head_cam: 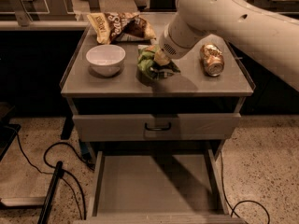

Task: Pick green jalapeno chip bag from middle drawer and place on counter

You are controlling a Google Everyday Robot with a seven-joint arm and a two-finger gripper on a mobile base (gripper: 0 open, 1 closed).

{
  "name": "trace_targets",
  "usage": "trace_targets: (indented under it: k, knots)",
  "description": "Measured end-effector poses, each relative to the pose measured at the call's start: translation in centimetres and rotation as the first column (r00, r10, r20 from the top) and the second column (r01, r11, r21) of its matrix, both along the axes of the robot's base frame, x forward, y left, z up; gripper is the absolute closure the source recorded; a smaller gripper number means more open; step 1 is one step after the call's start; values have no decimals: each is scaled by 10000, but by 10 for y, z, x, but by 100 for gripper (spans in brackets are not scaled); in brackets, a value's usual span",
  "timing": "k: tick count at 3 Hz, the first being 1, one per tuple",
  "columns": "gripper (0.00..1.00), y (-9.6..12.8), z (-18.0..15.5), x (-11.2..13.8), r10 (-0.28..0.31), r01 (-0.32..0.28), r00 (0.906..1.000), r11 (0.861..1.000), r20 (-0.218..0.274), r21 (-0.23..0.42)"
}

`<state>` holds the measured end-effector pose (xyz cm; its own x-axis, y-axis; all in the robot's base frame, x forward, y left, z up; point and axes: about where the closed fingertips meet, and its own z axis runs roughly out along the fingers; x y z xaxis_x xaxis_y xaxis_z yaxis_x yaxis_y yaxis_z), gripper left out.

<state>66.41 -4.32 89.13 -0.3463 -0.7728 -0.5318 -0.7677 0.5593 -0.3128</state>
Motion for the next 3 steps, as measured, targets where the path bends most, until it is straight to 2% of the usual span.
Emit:
trace_targets:
  k: [3]
  knots:
    - [36,0,2,1,-11,11,10000,10000,18,5]
